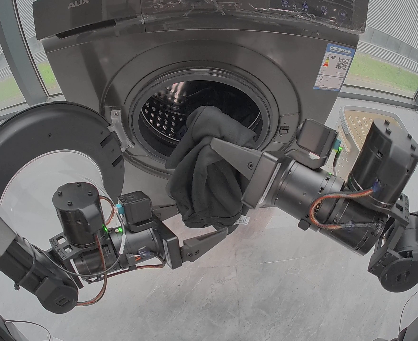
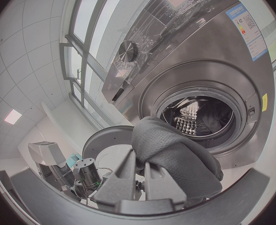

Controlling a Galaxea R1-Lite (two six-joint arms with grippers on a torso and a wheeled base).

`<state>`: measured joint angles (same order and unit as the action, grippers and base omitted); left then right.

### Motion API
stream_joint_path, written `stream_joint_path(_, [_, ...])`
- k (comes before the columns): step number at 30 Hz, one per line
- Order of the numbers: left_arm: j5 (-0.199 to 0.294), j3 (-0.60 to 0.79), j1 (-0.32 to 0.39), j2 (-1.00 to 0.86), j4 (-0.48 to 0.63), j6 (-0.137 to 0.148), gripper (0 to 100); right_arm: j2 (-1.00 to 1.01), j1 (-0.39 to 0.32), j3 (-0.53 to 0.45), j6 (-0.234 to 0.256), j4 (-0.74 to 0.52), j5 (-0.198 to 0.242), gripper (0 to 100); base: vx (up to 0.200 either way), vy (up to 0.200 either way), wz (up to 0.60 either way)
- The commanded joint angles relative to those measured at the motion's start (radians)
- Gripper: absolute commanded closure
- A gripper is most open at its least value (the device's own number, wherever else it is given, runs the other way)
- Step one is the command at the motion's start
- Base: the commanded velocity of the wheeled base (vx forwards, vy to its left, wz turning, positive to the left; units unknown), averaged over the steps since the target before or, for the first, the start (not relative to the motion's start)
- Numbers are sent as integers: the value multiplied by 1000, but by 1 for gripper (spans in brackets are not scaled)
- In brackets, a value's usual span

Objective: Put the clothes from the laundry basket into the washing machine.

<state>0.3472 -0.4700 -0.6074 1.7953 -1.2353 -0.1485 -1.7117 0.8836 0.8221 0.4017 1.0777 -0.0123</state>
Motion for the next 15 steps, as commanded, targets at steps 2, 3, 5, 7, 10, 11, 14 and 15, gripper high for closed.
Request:
stream_joint_path(2, [-36, -18, 3, 88, -52, -17, 0, 1, 3, -3, 0, 1, 0, 100, 0, 0, 0])
stream_joint_path(3, [-47, -18, 5, 93, -58, -17, 0, 1, 3, -3, 0, 1, 0, 100, 0, 0, 0])
stream_joint_path(5, [-56, -16, 3, 98, -65, -16, 0, 1, 3, -3, 0, 1, -1, 100, 0, 0, 0])
stream_joint_path(7, [-62, -16, 3, 98, -75, -17, 100, 3, 3, -3, 0, 1, 0, 100, 0, 0, 0])
stream_joint_path(10, [-65, -21, 3, 93, -82, -19, 100, 3, 1, -3, 0, 1, 0, 100, 0, 0, 0])
stream_joint_path(11, [-71, -22, 3, 91, -84, -19, 100, 3, 1, -3, 0, 1, 0, 100, 0, 0, 0])
stream_joint_path(14, [-99, -22, -2, 79, -101, -20, 100, 1, -2, -8, 0, 1, 0, 100, 0, 0, 0])
stream_joint_path(15, [-103, -16, -3, 75, -113, -22, 100, 1, -5, -11, 0, 1, 0, 100, 0, 0, 0])
